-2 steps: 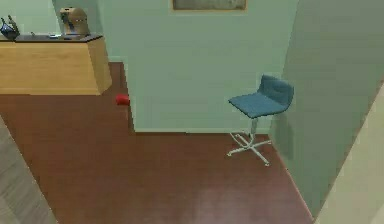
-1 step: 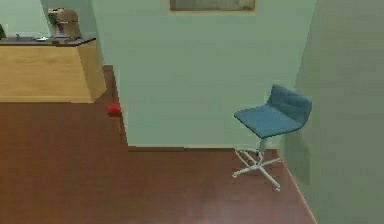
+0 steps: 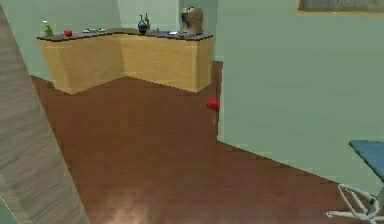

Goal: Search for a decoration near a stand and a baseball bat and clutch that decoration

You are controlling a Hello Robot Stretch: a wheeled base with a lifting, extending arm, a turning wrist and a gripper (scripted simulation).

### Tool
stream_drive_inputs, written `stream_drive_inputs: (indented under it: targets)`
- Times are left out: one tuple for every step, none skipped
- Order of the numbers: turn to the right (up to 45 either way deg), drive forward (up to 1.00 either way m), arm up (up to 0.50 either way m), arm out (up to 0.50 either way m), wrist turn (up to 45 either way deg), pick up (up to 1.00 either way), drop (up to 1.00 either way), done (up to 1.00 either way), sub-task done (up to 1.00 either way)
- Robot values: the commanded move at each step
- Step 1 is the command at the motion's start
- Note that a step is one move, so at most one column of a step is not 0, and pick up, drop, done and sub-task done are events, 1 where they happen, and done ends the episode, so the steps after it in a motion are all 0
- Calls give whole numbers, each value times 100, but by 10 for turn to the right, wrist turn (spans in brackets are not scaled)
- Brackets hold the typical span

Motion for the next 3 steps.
stream_drive_inputs:
  targets:
    - [0, 65, 0, 0, 0, 0, 0, 0, 0]
    - [-30, 0, 0, 0, 0, 0, 0, 0, 0]
    - [360, 0, 0, 0, 0, 0, 0, 0, 0]
